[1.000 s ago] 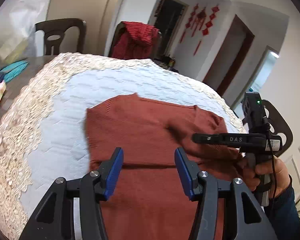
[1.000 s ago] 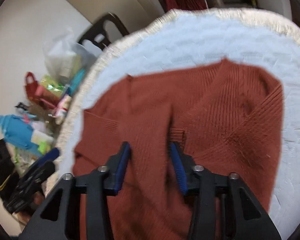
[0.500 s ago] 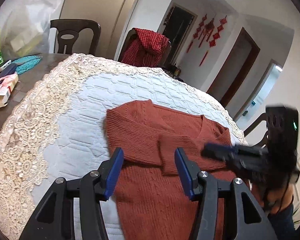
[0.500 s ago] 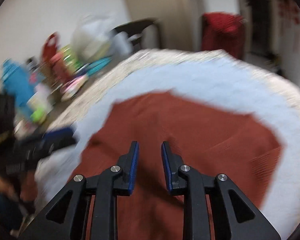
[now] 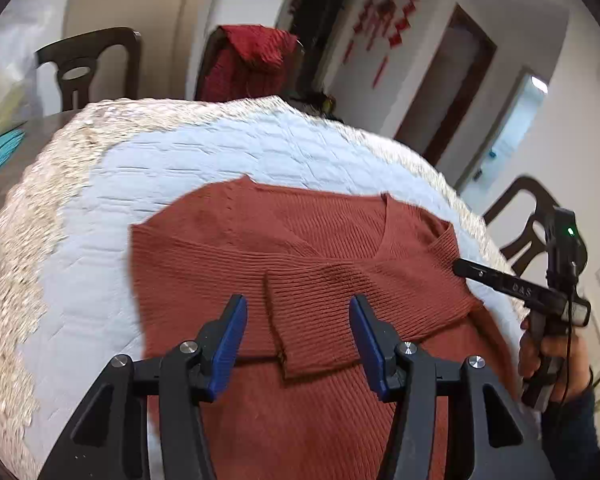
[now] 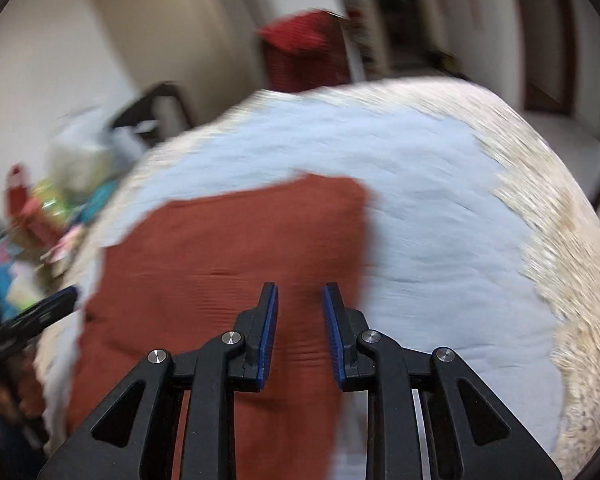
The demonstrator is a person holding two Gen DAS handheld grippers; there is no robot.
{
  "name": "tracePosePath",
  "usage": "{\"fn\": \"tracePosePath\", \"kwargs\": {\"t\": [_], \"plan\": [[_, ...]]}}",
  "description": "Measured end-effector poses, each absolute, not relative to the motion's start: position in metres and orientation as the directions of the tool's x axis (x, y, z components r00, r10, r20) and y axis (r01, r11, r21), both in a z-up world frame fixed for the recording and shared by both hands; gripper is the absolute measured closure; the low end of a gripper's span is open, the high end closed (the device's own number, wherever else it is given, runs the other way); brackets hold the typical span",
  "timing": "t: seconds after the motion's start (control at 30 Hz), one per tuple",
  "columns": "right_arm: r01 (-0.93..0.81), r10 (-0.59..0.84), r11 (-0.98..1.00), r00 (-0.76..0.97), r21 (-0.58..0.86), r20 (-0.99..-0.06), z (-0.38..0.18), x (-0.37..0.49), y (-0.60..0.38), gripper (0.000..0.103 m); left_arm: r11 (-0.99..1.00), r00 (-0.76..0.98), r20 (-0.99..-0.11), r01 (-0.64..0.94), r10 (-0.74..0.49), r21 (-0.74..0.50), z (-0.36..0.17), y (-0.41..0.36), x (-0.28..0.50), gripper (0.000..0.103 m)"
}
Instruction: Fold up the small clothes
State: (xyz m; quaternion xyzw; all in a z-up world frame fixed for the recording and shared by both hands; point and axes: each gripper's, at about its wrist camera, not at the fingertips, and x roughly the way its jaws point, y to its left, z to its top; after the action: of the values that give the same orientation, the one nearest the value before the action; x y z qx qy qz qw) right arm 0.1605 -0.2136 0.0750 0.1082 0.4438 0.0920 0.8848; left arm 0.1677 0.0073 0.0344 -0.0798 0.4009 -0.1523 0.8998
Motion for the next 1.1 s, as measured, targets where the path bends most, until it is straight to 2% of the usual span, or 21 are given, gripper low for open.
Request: {"fn": "tracePosePath", "kwargs": {"t": [0.07, 0.2, 0.27, 0.3, 0.33, 0.37, 0.4, 0.43, 0.6, 0.67, 0.73, 0.93, 0.97, 1.03, 1.07, 1.1], "plan": [[-0.012, 0.241, 0.959, 0.561, 0.283, -0.792, 0.063, 0.167, -0.228, 0.079, 0.944, 0.624, -0.709, 0.225, -0.329, -0.241, 0.031, -0.001, 0.173, 0.047], [-0.032, 0.288, 0.941, 0.597, 0.336, -0.749, 0.076, 0.162, -0.231, 0.078, 0.947, 0.606, -0.728, 0.217, -0.320, -0.235, 0.023, -0.005, 0.182, 0.047], [-0.050, 0.301, 0.939, 0.603, 0.341, -0.739, 0.080, 0.164, -0.228, 0.058, 0.948, 0.593, -0.740, 0.207, -0.319, -0.243, 0.018, -0.005, 0.189, 0.047], [-0.057, 0.301, 0.940, 0.602, 0.336, -0.740, 0.079, 0.166, -0.224, 0.052, 0.947, 0.584, -0.745, 0.207, -0.321, -0.245, 0.015, -0.007, 0.192, 0.047], [-0.061, 0.297, 0.943, 0.595, 0.326, -0.746, 0.078, 0.171, -0.220, 0.052, 0.948, 0.577, -0.752, 0.205, -0.319, -0.244, 0.012, -0.009, 0.195, 0.047], [-0.068, 0.292, 0.947, 0.583, 0.313, -0.758, 0.074, 0.178, -0.215, 0.053, 0.948, 0.574, -0.755, 0.205, -0.317, -0.242, 0.010, -0.011, 0.196, 0.047], [-0.068, 0.288, 0.950, 0.578, 0.306, -0.763, 0.070, 0.182, -0.216, 0.078, 0.947, 0.572, -0.755, 0.211, -0.320, -0.242, 0.010, -0.013, 0.197, 0.047], [-0.060, 0.280, 0.952, 0.573, 0.301, -0.770, 0.066, 0.184, -0.219, 0.098, 0.945, 0.570, -0.753, 0.220, -0.327, -0.244, 0.011, -0.016, 0.197, 0.047], [0.042, 0.256, 0.939, 0.579, 0.343, -0.774, 0.058, 0.187, -0.265, 0.094, 0.928, 0.566, -0.738, 0.272, -0.367, -0.253, 0.014, -0.029, 0.196, 0.047], [0.055, 0.296, 0.918, 0.561, 0.392, -0.773, 0.054, 0.183, -0.277, 0.086, 0.925, 0.562, -0.737, 0.280, -0.376, -0.258, 0.013, -0.031, 0.195, 0.047], [0.060, 0.267, 0.929, 0.579, 0.366, -0.770, 0.062, 0.175, -0.277, 0.077, 0.922, 0.567, -0.729, 0.277, -0.384, -0.270, 0.013, -0.030, 0.192, 0.047], [-0.104, 0.332, 0.932, 0.629, 0.347, -0.703, 0.091, 0.138, -0.245, 0.078, 0.908, 0.595, -0.686, 0.285, -0.420, -0.308, 0.022, -0.020, 0.176, 0.047], [-0.144, 0.336, 0.938, 0.608, 0.316, -0.720, 0.090, 0.131, -0.233, 0.078, 0.905, 0.594, -0.683, 0.295, -0.425, -0.306, 0.022, -0.022, 0.174, 0.047], [-0.162, 0.299, 0.954, 0.571, 0.252, -0.765, 0.078, 0.127, -0.224, 0.090, 0.907, 0.588, -0.692, 0.310, -0.419, -0.285, 0.019, -0.027, 0.172, 0.047], [-0.144, 0.237, 0.971, 0.549, 0.189, -0.802, 0.066, 0.127, -0.223, 0.093, 0.910, 0.576, -0.709, 0.314, -0.408, -0.269, 0.013, -0.029, 0.172, 0.047], [-0.139, 0.238, 0.971, 0.550, 0.193, -0.801, 0.061, 0.127, -0.227, 0.094, 0.915, 0.564, -0.726, 0.309, -0.394, -0.257, 0.008, -0.031, 0.173, 0.048]]}}
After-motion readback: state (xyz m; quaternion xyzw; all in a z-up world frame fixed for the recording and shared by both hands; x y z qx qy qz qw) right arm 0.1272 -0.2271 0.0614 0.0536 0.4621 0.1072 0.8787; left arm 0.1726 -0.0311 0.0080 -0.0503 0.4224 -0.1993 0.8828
